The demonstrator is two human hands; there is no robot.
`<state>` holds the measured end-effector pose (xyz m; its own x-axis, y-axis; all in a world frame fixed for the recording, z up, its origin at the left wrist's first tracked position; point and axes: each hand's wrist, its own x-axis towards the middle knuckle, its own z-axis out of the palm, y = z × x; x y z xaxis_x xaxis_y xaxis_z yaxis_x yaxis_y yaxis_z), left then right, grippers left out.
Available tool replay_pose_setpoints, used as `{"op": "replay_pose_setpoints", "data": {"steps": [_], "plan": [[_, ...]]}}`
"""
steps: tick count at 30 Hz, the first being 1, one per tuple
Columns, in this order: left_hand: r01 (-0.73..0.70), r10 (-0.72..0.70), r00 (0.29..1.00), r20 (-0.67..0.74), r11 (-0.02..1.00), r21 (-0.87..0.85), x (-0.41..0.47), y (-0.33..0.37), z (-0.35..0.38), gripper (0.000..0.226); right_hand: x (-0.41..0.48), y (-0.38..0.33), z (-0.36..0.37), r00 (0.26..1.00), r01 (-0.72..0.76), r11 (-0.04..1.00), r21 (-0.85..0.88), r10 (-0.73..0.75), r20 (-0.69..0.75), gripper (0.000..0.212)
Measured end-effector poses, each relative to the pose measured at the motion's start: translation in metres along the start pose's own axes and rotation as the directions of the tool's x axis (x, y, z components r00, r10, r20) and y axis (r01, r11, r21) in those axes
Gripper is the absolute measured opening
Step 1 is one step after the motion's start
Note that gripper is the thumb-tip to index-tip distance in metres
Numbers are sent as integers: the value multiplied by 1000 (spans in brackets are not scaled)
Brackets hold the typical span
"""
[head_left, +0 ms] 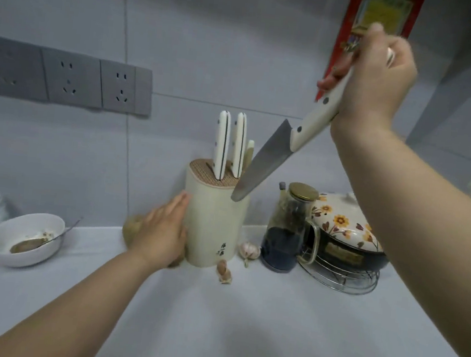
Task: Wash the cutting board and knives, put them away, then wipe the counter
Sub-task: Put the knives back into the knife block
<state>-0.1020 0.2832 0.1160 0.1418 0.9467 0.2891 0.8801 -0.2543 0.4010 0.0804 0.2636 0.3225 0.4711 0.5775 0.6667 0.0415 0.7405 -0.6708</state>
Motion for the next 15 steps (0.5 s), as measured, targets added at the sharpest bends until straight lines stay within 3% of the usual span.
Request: {"op": "replay_pose_setpoints", "data": {"steps": [4, 9, 15], "plan": [[-18, 18, 1000, 9, 1000, -15, 20, -2, -2, 64, 13, 11, 24, 994, -106, 991, 84, 104, 26, 36], [-14, 16, 998, 53, 999, -49, 34, -2, -1, 65, 13, 13, 42, 995, 35, 997, 63, -41, 91, 35], [11, -4, 992, 123, 998, -57, 43, -6, 4, 66, 26, 13, 53, 986, 68, 991, 113, -83, 142, 34]]}}
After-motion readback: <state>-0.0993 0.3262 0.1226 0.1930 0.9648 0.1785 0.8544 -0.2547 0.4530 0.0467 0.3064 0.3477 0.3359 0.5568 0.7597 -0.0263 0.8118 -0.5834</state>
